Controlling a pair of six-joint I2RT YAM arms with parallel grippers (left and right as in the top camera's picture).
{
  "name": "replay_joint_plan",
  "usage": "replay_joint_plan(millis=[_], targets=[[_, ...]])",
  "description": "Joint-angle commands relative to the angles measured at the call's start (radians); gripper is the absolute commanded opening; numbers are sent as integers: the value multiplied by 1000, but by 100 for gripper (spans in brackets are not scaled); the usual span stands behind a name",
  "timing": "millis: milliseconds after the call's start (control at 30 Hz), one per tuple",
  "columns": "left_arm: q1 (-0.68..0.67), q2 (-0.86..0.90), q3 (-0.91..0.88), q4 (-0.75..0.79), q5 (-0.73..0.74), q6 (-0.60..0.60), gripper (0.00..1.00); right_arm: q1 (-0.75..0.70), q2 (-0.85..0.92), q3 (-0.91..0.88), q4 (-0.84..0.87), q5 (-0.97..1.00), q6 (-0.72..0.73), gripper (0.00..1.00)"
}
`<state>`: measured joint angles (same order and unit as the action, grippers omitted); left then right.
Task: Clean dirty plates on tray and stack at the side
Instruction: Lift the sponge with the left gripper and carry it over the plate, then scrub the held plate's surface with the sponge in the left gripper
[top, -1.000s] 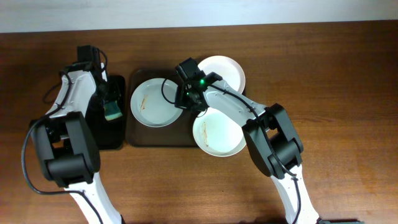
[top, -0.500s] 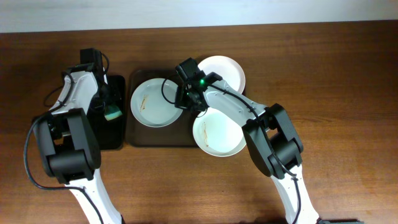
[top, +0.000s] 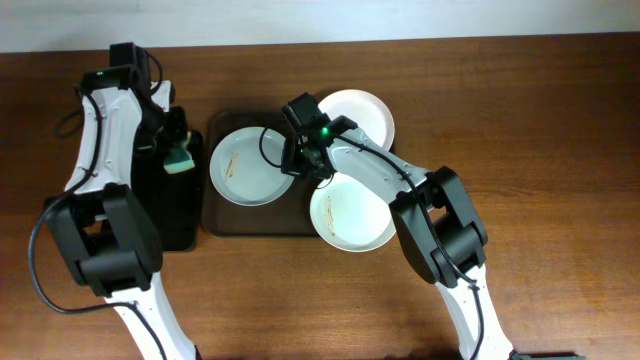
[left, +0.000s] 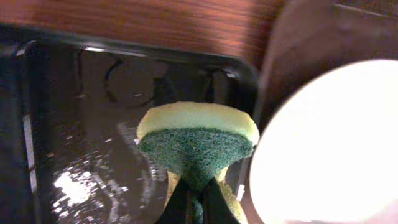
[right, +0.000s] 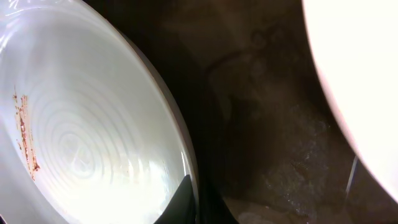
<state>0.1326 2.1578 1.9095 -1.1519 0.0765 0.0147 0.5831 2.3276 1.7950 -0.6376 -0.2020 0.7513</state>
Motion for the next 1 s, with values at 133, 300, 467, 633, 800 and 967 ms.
replay_joint_plan(millis=[133,300,467,633,800,967], targets=[[-177,-30,-50,156,51,108,1,-3,24,8,3,-5,-10,4],[-224,-29,-240,344,31,111,1,-16,24,8,2,-20,-10,4],[-224,-29,-362,382,-31,111,1,-18,24,8,10,-23,-10,4],[-224,-32,-356,267,6,136,1,-21,24,8,6,-23,-11,4],[-218,-30,-356,438,37,204,1,-21,24,8,6,-23,-10,4],[-219,-30,-361,571,-254,83,1,-21,24,8,6,-23,-11,4]])
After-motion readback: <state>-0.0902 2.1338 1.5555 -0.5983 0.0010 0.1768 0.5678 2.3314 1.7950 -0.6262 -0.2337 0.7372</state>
